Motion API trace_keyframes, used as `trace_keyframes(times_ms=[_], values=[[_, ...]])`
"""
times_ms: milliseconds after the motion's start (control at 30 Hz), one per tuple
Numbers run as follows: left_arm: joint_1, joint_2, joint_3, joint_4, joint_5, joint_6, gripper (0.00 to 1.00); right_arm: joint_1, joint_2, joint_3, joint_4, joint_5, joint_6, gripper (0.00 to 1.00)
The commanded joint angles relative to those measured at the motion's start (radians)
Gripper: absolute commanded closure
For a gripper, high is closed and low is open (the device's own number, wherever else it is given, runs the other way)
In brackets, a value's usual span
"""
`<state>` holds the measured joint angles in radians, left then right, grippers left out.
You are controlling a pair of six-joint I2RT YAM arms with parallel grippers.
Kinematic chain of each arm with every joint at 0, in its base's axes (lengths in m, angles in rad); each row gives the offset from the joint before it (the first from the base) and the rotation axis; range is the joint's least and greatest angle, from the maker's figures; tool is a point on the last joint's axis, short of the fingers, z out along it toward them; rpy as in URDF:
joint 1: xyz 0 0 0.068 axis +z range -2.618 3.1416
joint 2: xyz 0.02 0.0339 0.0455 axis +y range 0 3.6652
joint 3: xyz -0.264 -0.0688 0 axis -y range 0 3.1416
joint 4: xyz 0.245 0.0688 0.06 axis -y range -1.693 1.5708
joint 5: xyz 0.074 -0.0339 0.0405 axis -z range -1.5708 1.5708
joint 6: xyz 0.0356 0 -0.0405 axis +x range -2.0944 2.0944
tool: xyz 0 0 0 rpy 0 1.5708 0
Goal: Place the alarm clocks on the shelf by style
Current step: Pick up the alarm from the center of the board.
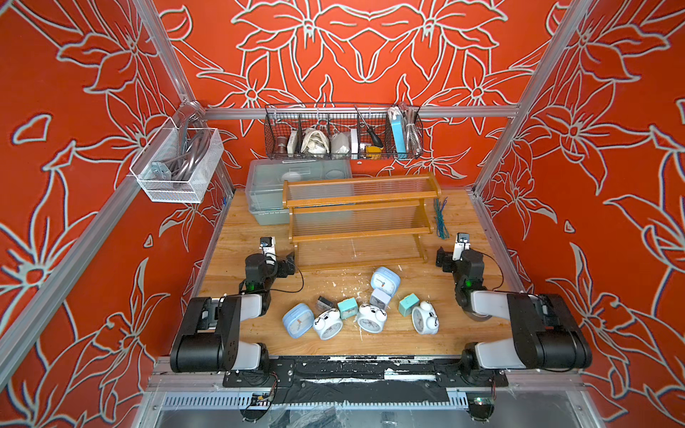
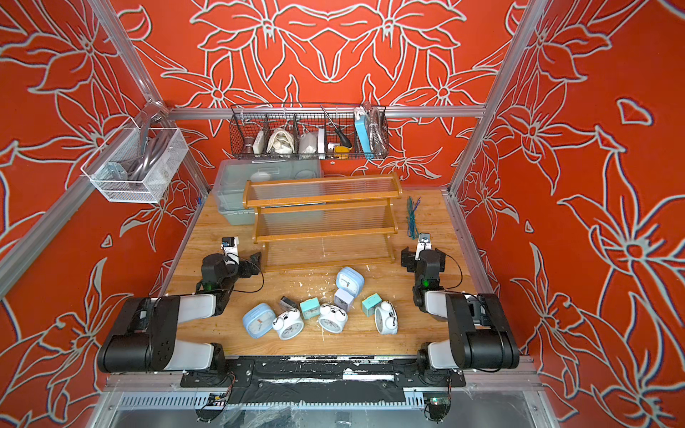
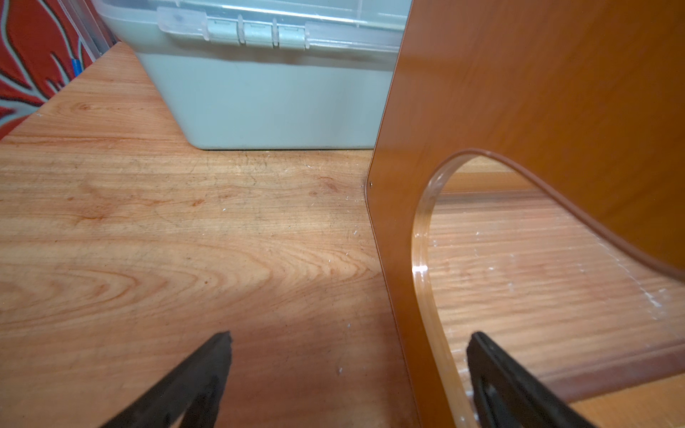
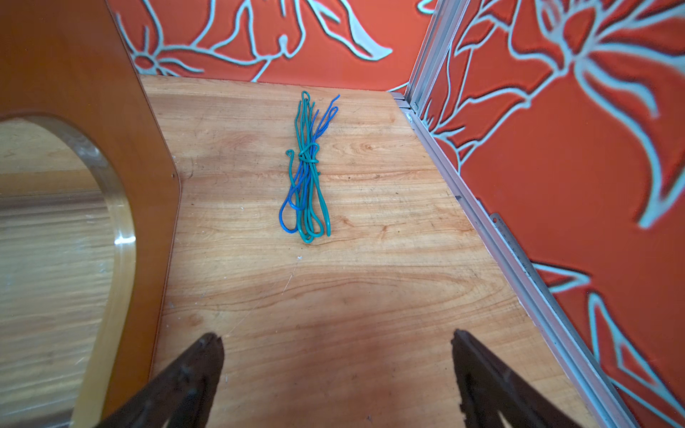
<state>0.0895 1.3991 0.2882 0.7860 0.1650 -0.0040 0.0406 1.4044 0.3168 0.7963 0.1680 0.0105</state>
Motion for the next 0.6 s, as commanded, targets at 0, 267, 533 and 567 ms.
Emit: trace_keyframes(times_ms=[0, 267, 533, 567], values=[[-0.004, -0.008, 0.017, -0.015, 0.003, 0.005, 0.02, 0.005, -0.073, 0.004, -0.061, 0.025, 0.009, 0.0], [-0.003, -0.163, 0.067, -0.245, 0.106, 0.065, 0.02, 0.007, -0.304, 0.09, -0.442, -0.008, 0.072, 0.0], [0.046, -0.209, 0.205, -0.621, 0.258, 0.192, 0.02, 0.092, -0.392, 0.233, -0.758, -0.142, 0.076, 0.0], [0.056, -0.213, 0.226, -0.67, 0.291, 0.202, 0.02, 0.108, -0.402, 0.25, -0.792, -0.158, 0.069, 0.0]])
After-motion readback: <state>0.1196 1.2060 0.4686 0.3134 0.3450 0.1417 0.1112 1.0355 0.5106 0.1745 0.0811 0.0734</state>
